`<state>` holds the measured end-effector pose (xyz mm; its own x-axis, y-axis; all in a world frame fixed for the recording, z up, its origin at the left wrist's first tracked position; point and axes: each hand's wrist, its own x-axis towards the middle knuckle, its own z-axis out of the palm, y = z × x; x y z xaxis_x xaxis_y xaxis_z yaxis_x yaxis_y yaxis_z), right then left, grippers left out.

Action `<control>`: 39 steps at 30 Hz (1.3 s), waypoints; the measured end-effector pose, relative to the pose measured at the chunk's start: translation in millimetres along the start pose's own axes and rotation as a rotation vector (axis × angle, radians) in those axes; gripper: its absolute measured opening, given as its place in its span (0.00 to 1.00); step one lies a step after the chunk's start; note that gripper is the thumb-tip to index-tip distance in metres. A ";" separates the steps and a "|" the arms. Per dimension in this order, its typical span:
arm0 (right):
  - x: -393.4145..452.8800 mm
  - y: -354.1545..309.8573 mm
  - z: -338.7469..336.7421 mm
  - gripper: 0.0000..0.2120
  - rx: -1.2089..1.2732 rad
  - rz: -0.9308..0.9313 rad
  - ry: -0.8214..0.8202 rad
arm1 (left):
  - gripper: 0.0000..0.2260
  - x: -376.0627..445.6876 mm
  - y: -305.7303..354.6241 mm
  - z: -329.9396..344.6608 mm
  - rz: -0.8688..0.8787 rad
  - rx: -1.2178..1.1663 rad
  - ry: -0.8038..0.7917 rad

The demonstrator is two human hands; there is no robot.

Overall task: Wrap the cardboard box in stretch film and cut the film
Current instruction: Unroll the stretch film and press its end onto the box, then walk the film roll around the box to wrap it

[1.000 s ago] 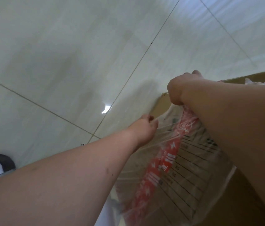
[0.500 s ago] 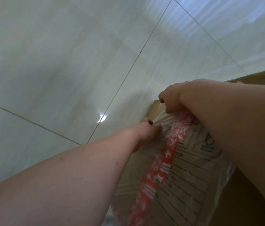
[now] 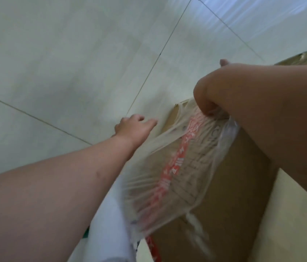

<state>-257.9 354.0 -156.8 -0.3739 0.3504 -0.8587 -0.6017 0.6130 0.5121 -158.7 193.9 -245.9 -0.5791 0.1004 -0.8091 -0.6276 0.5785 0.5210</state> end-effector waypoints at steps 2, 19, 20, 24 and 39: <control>-20.5 -2.6 0.7 0.21 0.080 0.078 0.190 | 0.31 -18.1 -24.0 -14.1 -0.086 -0.016 -0.030; -122.1 -37.1 33.1 0.24 0.348 0.018 0.658 | 0.31 -175.0 -119.8 -38.3 -0.772 -0.596 -0.283; -130.1 -48.2 30.3 0.23 0.440 -0.021 0.654 | 0.31 -178.7 -118.1 -38.6 -0.786 -0.607 -0.295; -160.7 -100.8 31.4 0.21 0.855 -0.096 0.595 | 0.27 -197.1 -112.2 -41.8 -0.790 -0.527 -0.331; -282.7 -268.3 93.7 0.20 1.996 0.222 0.342 | 0.16 -242.5 -94.1 -54.7 -0.460 -0.204 -0.340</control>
<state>75.4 156.9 -53.2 -0.5505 0.5396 -0.6370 0.8298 0.4373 -0.3467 12.3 70.9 -83.9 -0.0473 0.1497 -0.9876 -0.8807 0.4602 0.1119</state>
